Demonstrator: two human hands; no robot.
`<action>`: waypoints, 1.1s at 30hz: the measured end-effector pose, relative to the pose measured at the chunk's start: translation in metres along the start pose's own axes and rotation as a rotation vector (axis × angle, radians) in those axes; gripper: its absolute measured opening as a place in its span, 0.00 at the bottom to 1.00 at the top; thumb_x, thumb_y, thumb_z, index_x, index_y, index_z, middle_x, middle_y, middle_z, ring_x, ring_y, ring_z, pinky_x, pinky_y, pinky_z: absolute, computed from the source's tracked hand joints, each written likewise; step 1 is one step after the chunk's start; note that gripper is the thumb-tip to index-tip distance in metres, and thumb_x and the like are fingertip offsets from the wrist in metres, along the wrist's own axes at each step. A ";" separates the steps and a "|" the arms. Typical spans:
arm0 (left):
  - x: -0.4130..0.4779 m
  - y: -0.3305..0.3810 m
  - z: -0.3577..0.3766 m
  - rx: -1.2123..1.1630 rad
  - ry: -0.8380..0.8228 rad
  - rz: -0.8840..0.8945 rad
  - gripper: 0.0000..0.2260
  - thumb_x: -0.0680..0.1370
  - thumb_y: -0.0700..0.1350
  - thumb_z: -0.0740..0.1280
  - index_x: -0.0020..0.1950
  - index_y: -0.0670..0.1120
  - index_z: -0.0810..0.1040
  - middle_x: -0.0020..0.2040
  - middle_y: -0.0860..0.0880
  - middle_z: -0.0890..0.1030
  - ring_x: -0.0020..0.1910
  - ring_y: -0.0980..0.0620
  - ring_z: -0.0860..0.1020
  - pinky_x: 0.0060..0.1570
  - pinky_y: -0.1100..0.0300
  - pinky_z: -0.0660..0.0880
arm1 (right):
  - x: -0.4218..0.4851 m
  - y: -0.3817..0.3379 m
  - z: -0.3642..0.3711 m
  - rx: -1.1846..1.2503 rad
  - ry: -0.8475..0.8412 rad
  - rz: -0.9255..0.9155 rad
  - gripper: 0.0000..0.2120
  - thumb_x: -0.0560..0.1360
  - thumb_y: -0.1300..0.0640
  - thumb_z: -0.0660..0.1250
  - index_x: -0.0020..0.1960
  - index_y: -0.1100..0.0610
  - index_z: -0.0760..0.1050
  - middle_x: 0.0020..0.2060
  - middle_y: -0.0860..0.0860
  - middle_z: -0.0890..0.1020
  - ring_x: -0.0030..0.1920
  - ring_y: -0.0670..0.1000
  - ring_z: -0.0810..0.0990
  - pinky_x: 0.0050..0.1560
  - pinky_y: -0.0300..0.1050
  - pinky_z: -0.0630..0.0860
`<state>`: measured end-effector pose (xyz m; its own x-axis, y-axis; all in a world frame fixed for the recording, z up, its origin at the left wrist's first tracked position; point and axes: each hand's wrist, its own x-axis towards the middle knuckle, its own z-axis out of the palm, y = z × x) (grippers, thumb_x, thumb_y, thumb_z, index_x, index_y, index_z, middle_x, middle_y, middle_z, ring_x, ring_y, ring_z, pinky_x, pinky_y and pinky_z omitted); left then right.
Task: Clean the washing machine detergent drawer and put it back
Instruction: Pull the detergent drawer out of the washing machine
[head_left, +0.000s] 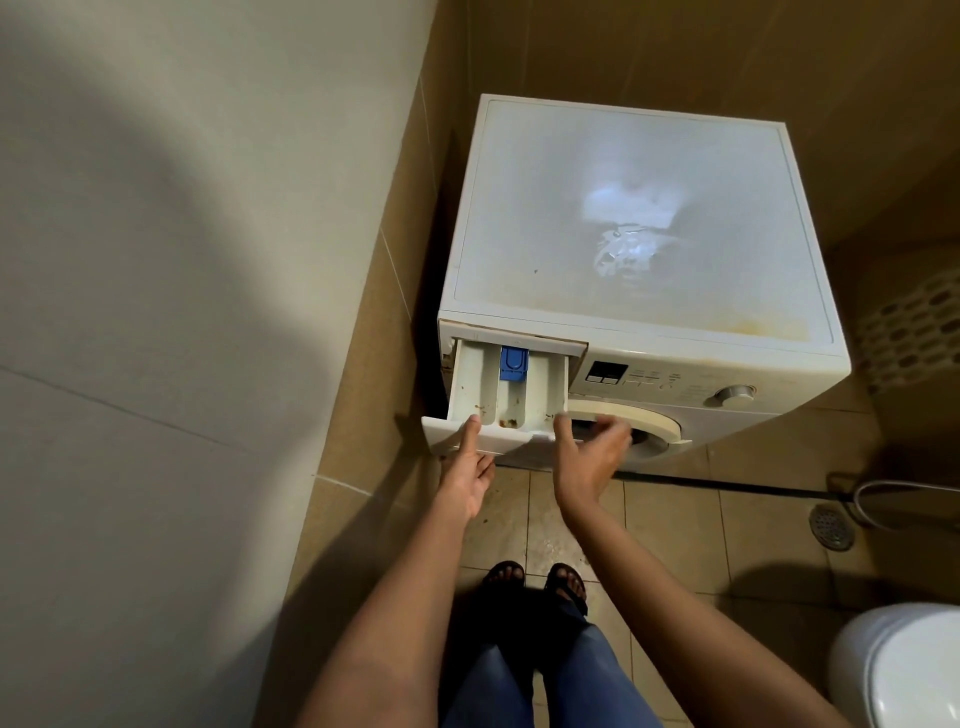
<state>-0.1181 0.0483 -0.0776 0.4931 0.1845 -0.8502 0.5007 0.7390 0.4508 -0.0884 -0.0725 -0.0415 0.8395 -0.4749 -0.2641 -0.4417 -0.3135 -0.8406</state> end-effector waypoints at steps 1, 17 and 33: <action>0.000 0.000 0.001 0.003 -0.006 -0.001 0.36 0.75 0.55 0.69 0.76 0.42 0.59 0.69 0.39 0.72 0.70 0.44 0.70 0.74 0.49 0.62 | 0.007 -0.007 0.002 -0.011 -0.079 -0.076 0.17 0.73 0.52 0.70 0.57 0.59 0.70 0.52 0.53 0.73 0.49 0.51 0.74 0.49 0.41 0.73; 0.013 0.007 0.001 0.024 0.046 -0.075 0.28 0.72 0.60 0.71 0.63 0.44 0.68 0.57 0.42 0.78 0.54 0.47 0.78 0.48 0.58 0.78 | 0.097 -0.035 0.092 -0.324 -0.500 0.191 0.17 0.74 0.48 0.70 0.40 0.61 0.69 0.44 0.56 0.74 0.33 0.48 0.70 0.27 0.40 0.64; 0.016 0.003 0.002 -0.049 0.028 -0.043 0.17 0.76 0.47 0.70 0.59 0.44 0.67 0.54 0.42 0.77 0.55 0.45 0.77 0.51 0.54 0.79 | 0.098 -0.026 0.107 -0.205 -0.331 0.193 0.19 0.71 0.52 0.74 0.35 0.57 0.65 0.33 0.49 0.69 0.31 0.49 0.72 0.28 0.42 0.68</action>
<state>-0.1072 0.0525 -0.0897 0.4511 0.1693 -0.8763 0.4856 0.7773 0.4001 0.0392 -0.0230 -0.0960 0.7766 -0.2624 -0.5727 -0.6264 -0.4177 -0.6581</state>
